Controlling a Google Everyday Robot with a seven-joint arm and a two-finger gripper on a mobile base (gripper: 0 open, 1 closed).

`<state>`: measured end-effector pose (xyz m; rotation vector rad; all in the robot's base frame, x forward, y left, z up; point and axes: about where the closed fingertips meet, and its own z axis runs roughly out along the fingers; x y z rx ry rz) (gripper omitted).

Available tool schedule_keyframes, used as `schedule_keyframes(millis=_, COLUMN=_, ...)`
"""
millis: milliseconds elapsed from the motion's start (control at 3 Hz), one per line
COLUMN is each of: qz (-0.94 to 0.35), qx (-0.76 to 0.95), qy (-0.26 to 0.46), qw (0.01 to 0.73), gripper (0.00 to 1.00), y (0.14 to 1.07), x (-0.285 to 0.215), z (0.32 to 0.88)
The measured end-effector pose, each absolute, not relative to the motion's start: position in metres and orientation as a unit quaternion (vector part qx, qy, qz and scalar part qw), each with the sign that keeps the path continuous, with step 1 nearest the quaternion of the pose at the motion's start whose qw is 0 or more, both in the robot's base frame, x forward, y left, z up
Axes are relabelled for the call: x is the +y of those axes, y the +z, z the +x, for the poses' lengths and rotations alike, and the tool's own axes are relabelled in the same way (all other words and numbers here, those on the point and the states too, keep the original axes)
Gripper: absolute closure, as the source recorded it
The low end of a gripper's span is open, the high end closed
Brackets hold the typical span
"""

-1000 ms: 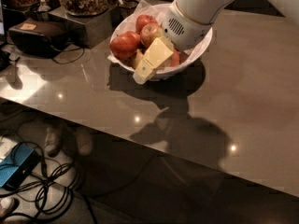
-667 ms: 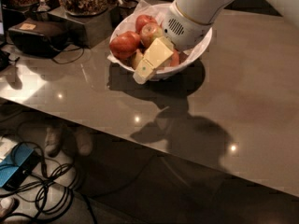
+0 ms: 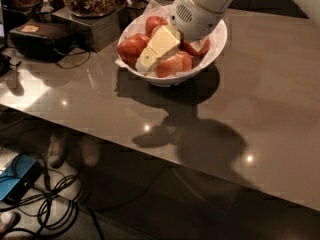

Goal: Pick apple from white bowl

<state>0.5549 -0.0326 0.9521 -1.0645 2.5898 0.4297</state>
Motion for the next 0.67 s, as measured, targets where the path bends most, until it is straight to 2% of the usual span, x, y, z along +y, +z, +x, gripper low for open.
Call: schedule_keyframes(millis=667, qz=-0.357, qx=0.912, qy=0.140, qw=0.144, gripper=0.05, y=0.9461, x=-0.0188, z=0.5648)
